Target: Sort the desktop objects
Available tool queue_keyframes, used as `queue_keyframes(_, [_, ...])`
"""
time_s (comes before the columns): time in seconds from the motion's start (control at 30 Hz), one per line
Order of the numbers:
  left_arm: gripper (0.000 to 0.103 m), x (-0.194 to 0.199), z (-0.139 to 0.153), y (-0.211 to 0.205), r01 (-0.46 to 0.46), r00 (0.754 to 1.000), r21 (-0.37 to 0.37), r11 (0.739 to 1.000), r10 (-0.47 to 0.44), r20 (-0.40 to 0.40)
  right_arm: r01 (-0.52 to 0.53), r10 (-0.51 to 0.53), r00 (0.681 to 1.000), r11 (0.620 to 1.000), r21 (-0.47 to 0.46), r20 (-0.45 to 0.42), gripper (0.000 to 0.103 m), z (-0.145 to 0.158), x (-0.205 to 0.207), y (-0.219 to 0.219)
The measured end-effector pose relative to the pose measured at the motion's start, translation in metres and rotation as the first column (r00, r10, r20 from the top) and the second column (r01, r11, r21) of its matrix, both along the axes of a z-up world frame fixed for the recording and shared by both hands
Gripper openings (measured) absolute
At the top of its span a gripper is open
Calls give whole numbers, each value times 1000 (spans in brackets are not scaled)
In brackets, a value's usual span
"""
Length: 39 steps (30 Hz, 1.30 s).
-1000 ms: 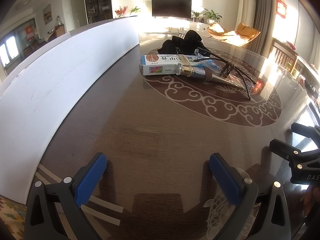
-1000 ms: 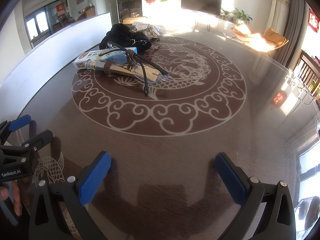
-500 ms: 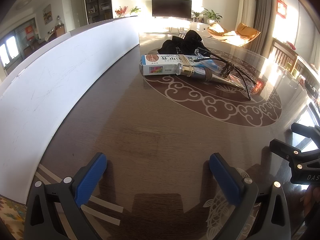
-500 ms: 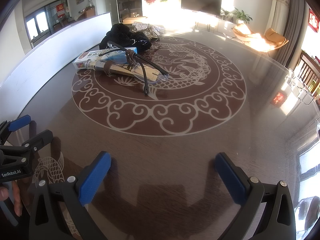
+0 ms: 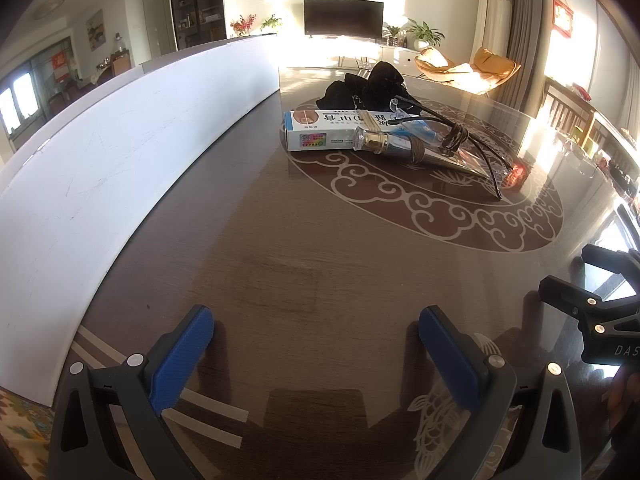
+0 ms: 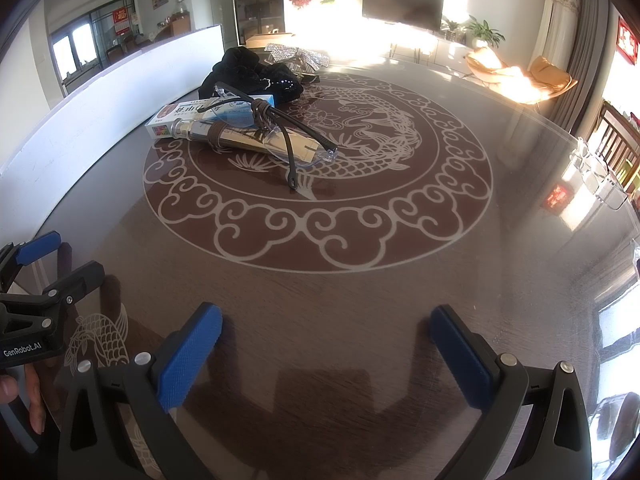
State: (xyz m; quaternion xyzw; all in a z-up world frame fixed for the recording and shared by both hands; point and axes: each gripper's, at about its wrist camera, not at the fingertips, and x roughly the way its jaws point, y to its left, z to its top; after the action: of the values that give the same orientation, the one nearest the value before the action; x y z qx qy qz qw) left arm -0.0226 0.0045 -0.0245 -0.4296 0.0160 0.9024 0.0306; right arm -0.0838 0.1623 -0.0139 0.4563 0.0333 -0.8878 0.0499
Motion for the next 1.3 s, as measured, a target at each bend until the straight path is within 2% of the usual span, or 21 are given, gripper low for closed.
queue_keyframes(0.63, [103,-1,-3,1,-17,1000,-1,1000,17,6,0,0,1000,1000,0,0,103,0,0,0])
queue_keyframes(1.3, [103,-3,-6,1,28,999,-1,1000,-28,15,1,-1,1000,1000,0,0,103,0,0,0])
